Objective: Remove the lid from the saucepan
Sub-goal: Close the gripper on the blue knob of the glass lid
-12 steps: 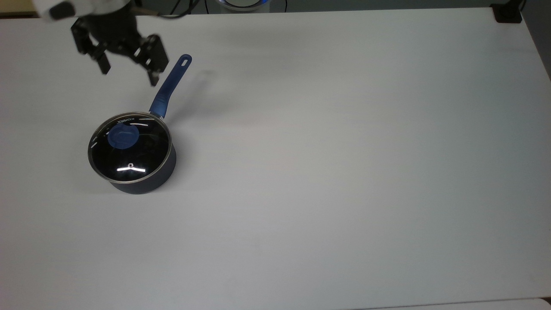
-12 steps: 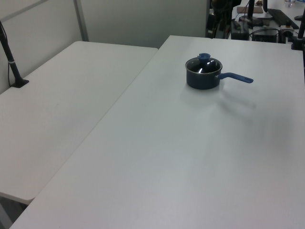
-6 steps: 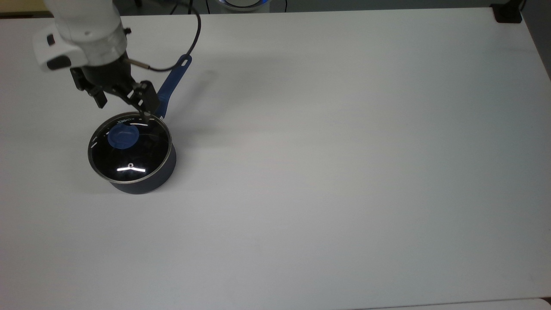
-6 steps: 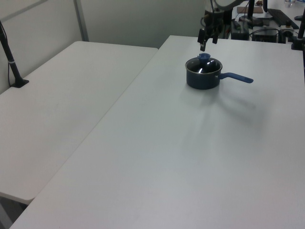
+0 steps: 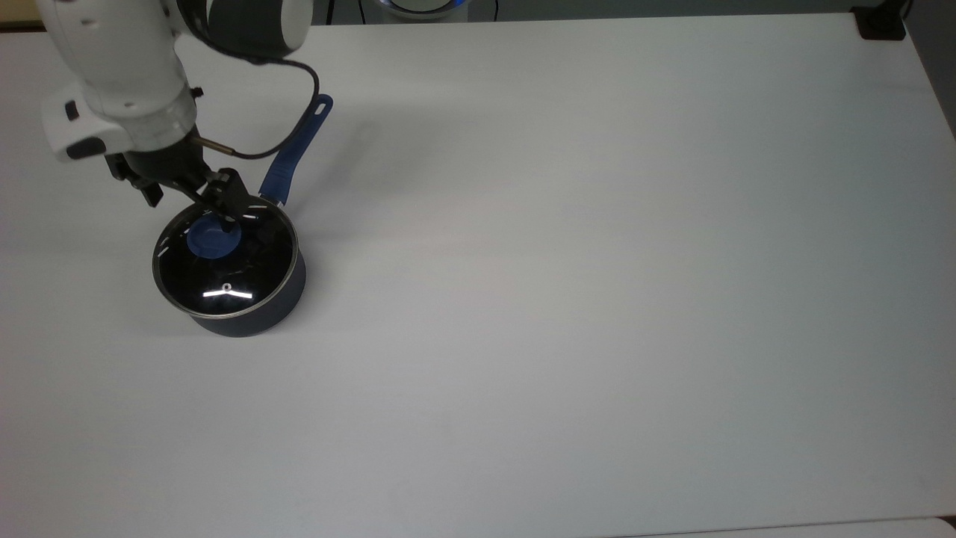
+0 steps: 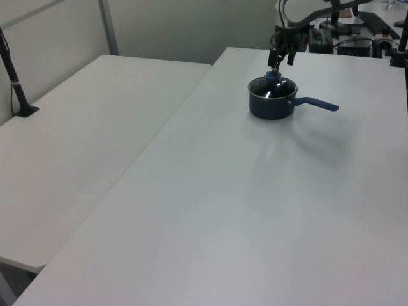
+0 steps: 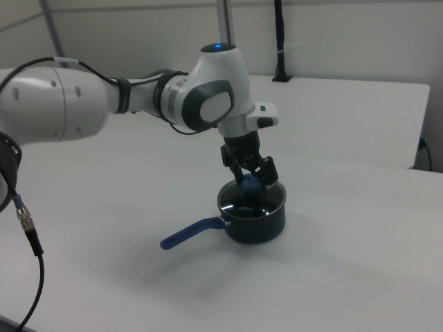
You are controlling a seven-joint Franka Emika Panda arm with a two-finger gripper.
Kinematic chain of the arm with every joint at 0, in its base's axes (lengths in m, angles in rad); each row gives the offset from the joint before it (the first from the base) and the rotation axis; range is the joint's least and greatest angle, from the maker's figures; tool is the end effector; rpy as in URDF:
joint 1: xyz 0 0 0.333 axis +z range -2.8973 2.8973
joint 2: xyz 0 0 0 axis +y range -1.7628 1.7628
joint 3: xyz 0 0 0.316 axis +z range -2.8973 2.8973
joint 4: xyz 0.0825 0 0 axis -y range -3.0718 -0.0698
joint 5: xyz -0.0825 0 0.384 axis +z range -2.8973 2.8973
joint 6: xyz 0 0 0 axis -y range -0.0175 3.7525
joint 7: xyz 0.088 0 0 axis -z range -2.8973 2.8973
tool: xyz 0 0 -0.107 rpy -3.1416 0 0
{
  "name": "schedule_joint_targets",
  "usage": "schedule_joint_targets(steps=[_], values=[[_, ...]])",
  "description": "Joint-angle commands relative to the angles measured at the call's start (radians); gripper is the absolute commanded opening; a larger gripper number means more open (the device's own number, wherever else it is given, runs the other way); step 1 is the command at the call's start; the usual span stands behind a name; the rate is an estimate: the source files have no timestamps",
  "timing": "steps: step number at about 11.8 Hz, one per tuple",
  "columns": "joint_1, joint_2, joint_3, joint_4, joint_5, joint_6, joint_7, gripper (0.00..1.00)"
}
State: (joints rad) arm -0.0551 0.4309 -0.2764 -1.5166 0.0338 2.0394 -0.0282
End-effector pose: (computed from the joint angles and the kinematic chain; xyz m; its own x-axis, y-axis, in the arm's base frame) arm 0.6621 -0.1963 0.4318 0.9552 -0.2769 0.1046 -0.2861 -0.9544 0.0855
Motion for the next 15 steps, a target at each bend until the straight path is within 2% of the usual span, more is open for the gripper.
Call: schedule_joint_targets(steps=[1,4,10,11,13,15], values=[[0.011,0.044,-0.010,0.024,0.021,0.030,-0.041,1.00],[0.011,0.042,-0.012,0.055,0.076,0.019,-0.045,1.00],[0.017,0.051,-0.007,0.055,0.084,0.027,-0.081,1.00],[0.017,0.060,-0.007,0.056,0.084,0.027,-0.082,0.96],[0.018,0.061,-0.006,0.056,0.081,0.027,-0.108,0.62],[0.020,0.061,-0.004,0.056,0.081,0.025,-0.110,0.35]])
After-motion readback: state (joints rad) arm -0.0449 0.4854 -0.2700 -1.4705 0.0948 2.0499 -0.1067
